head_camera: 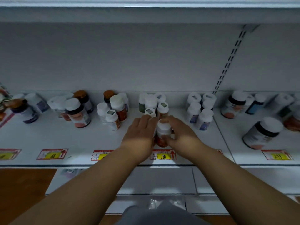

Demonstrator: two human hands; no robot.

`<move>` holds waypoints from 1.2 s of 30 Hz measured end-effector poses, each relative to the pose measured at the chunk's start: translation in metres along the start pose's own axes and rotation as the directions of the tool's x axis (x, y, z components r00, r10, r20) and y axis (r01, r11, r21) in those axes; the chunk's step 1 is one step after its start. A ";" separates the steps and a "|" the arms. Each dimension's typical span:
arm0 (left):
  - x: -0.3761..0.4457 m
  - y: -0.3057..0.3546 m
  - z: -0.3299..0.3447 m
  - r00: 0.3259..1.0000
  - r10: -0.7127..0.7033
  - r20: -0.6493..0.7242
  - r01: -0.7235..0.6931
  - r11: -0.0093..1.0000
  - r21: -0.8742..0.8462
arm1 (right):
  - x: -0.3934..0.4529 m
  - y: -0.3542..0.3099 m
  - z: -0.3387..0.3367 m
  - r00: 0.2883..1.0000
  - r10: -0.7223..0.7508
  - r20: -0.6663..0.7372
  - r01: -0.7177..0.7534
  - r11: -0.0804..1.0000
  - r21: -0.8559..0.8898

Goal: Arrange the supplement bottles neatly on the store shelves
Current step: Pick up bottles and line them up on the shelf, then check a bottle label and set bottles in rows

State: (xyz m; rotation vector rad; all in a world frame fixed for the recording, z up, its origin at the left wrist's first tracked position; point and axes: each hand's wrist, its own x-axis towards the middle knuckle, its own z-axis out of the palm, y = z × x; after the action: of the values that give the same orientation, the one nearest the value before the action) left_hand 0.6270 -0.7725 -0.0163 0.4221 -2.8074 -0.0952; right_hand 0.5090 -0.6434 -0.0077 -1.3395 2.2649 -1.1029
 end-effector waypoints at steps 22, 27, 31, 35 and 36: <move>0.010 0.115 -0.030 0.967 0.112 -0.228 -0.149 0.976 -0.156 | -0.076 0.020 -0.106 0.925 -0.068 -0.373 -0.001 0.983 -0.182; 0.025 0.226 -0.006 0.960 0.188 -0.208 -0.245 0.923 -0.297 | -0.157 0.060 -0.186 0.879 -0.023 -0.476 -0.083 0.976 -0.200; 0.031 0.337 0.019 0.949 0.268 -0.164 -0.312 0.865 -0.392 | -0.226 0.104 -0.251 0.831 0.029 -0.555 -0.172 0.963 -0.207; 0.047 0.426 0.039 0.936 0.316 -0.157 -0.353 0.826 -0.439 | -0.276 0.150 -0.302 0.790 0.105 -0.603 -0.242 0.959 -0.150; 0.052 0.441 0.042 0.939 0.309 -0.152 -0.344 0.823 -0.451 | -0.283 0.161 -0.312 0.787 0.135 -0.602 -0.259 0.958 -0.124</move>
State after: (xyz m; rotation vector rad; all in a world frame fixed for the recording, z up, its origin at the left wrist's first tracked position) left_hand 0.4442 -0.3659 0.0062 -0.1723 -2.6110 -0.6587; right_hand 0.3775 -0.2152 0.0455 -0.8508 2.9513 -1.3876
